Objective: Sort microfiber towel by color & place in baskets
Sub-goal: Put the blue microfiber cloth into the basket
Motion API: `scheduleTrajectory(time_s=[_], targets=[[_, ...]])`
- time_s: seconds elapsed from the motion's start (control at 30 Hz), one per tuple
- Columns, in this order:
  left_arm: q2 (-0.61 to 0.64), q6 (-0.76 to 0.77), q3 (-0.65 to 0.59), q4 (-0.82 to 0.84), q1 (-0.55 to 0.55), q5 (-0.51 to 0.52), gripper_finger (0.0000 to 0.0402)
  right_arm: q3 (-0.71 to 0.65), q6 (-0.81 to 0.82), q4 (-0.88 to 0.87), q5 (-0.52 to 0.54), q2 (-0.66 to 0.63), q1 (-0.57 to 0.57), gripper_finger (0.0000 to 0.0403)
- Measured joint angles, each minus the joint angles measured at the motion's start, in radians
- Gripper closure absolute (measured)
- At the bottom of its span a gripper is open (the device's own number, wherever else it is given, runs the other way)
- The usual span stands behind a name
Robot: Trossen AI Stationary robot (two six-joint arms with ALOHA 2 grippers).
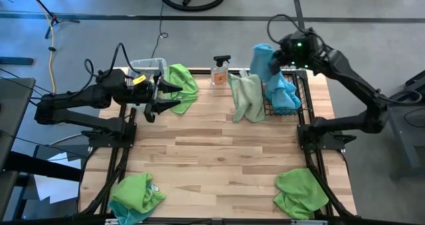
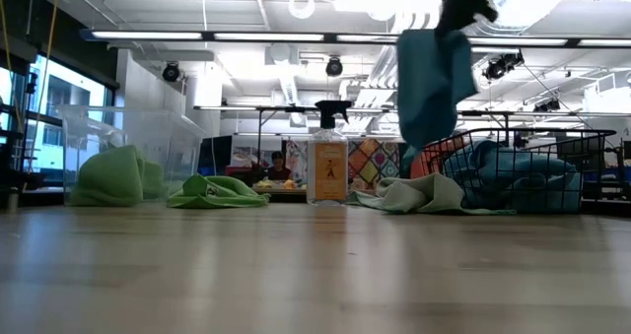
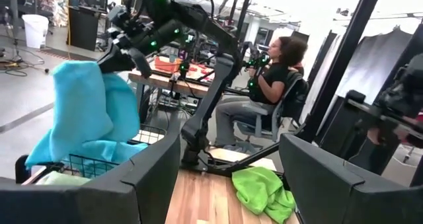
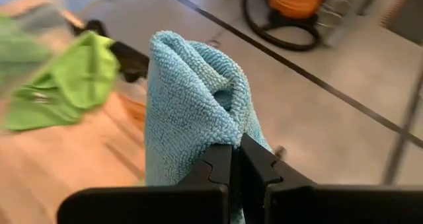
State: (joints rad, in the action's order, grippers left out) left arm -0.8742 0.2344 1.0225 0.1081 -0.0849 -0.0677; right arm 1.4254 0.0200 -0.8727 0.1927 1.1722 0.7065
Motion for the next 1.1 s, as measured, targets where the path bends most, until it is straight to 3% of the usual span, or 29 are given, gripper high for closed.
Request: scheduleTrajectory(time_s=[0.23,0.43,0.67,0.87,1.1], targets=[[-0.007,-0.001,-0.001,-0.003,0.0,0.003,0.0155,0.004,-0.002,-0.052,0.017,-0.093,0.126,0.0403],[-0.013,0.0,-0.001,-0.003,0.0,0.003,0.0155,0.154,-0.027,-0.123,0.017,-0.105,0.195,0.0403],[-0.019,-0.001,-0.001,-0.001,0.0,0.004,0.0155,0.297,0.003,-0.169,0.004,-0.063,0.204,0.0403],[-0.019,0.0,-0.001,-0.001,0.0,0.003,0.0155,0.3,0.047,-0.231,-0.024,-0.019,0.203,0.0403],[-0.019,0.0,-0.001,0.0,0.0,0.003,0.0155,0.285,0.077,-0.441,0.014,0.048,0.204,0.0403]])
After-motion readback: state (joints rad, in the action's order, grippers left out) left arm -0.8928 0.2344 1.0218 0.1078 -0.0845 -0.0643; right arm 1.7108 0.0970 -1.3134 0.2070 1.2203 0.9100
